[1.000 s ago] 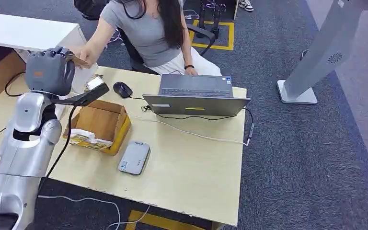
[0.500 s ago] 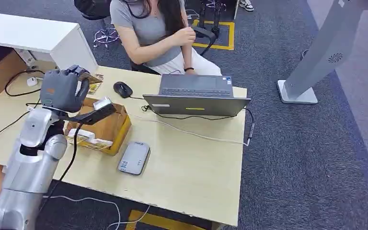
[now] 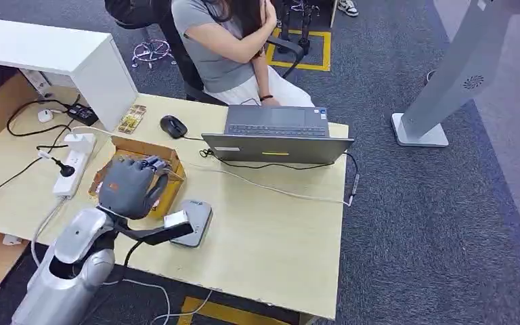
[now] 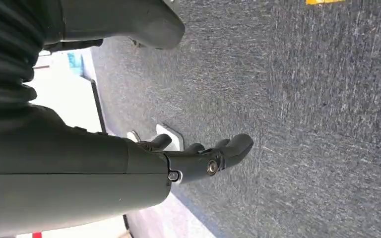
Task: Pass the card to the sensor for recognition and then transmit it.
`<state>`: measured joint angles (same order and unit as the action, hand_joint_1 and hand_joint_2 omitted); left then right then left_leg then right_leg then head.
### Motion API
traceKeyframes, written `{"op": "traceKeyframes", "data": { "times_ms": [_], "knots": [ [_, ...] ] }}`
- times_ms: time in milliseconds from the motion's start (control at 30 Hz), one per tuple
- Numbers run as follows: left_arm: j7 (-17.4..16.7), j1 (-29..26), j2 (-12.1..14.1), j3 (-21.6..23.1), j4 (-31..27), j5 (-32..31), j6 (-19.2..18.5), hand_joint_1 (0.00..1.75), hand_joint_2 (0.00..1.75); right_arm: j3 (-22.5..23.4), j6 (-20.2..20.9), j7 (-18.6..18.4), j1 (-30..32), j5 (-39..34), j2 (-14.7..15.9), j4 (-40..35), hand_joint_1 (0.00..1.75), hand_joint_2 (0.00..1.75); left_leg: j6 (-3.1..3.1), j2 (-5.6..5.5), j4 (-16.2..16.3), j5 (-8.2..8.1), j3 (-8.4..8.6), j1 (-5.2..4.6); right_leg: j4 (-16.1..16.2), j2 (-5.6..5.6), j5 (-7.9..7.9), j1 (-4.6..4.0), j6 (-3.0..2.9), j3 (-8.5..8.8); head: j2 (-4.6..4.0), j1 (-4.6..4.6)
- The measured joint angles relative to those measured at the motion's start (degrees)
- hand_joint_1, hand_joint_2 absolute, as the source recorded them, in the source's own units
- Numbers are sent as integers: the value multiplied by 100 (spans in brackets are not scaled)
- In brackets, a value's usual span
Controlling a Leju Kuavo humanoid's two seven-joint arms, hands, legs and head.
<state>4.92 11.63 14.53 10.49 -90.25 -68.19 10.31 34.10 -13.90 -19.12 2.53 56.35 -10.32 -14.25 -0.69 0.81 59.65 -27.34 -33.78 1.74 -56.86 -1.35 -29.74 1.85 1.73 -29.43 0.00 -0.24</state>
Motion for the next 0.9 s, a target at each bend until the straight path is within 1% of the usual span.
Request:
{"op": "traceKeyframes", "data": {
  "times_ms": [67,133,367,600,700,900],
  "knots": [
    [-118,-78,13,133,-26,-2,-295,175,175,83,46,-15,12,90,-28,-42,0,175,-1,-1,-1,1,0,0,-1,-1,0,0,0,-8,0,0],
    [-207,-120,46,249,-26,-2,-504,175,175,164,57,-48,19,161,-50,-83,0,175,-2,-1,-1,2,0,0,-2,-1,1,0,-1,-5,0,-2],
    [-544,-154,151,590,26,-13,-1018,175,175,411,146,-94,36,378,-127,-190,0,175,-2,-1,0,3,0,0,-2,-1,2,0,-1,1,0,0],
    [-612,-154,199,835,175,0,-1151,175,175,625,194,-94,46,483,-184,-271,0,175,-2,-1,0,2,-1,0,-2,-1,1,0,-1,0,0,0],
    [-647,-154,201,894,230,-2,-1160,175,175,662,210,-94,50,483,-192,-291,0,175,-2,-1,-1,2,-1,0,-2,-1,2,0,-1,0,0,0],
    [-734,-151,201,1025,409,-33,-1313,175,175,787,267,-101,59,651,-201,-323,0,175,-2,-1,0,3,0,0,-2,-1,2,0,-1,0,0,0]
  ]
}}
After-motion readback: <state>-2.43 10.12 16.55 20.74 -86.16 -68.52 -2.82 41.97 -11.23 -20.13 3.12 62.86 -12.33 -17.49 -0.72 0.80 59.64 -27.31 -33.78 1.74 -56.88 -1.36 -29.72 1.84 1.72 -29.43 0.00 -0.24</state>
